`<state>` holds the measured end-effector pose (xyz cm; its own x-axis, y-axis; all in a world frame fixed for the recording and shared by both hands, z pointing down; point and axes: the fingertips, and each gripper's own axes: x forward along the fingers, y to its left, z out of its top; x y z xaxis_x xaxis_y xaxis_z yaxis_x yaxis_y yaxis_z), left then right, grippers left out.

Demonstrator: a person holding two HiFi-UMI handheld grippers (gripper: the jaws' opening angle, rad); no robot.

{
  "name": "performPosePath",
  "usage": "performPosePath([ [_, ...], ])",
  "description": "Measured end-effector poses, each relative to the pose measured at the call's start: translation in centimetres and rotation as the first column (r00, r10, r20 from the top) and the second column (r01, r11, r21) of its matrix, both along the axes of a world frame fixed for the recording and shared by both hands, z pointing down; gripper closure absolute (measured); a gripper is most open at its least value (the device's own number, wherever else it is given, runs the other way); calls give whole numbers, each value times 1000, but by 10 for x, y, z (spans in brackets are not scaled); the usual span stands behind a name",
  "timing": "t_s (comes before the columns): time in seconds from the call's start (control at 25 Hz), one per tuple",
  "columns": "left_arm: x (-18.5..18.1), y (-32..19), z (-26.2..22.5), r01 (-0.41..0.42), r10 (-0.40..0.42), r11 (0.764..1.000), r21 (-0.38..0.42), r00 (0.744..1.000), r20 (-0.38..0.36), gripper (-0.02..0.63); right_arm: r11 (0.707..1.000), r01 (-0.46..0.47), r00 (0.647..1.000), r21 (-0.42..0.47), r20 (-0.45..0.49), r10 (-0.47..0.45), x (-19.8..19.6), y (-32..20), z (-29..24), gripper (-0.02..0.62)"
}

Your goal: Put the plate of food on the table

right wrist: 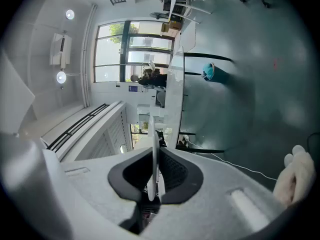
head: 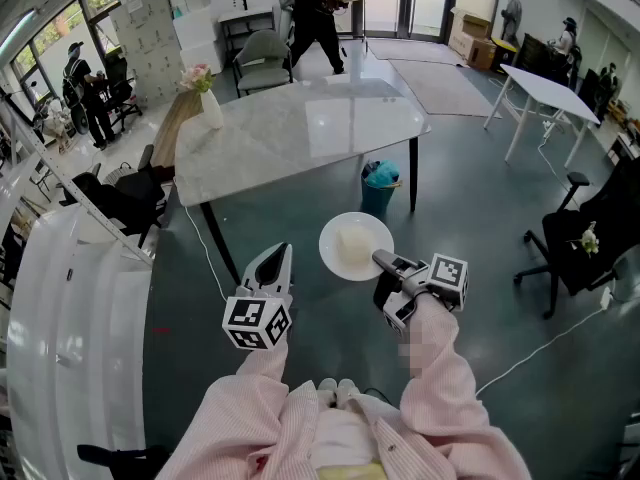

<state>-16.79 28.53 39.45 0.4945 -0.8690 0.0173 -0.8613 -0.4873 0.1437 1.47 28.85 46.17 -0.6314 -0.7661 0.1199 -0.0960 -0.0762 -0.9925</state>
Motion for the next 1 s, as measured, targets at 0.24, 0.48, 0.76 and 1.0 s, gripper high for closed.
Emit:
performPosePath([
  [0.24, -3, -1, 1, 0, 0, 1000, -3, 1000, 1, 609, 1000, -6, 1000, 1, 1, 6, 0, -1, 0, 568],
  [0.48, 7, -5, 1, 5, -5, 1000, -1, 1000, -3, 609, 1000, 5, 1000, 4, -3, -5, 8, -6, 2, 568],
  [0.76, 27, -13, 1, 20, -20, 1000, -1, 1000, -12, 609, 1000, 14, 1000, 10, -10, -14, 31, -15, 5, 568],
  [1.0, 41, -26, 11, 24, -24, 1000, -21, 999, -23, 609, 1000, 27, 1000, -8, 0, -27, 41, -30, 11, 568],
])
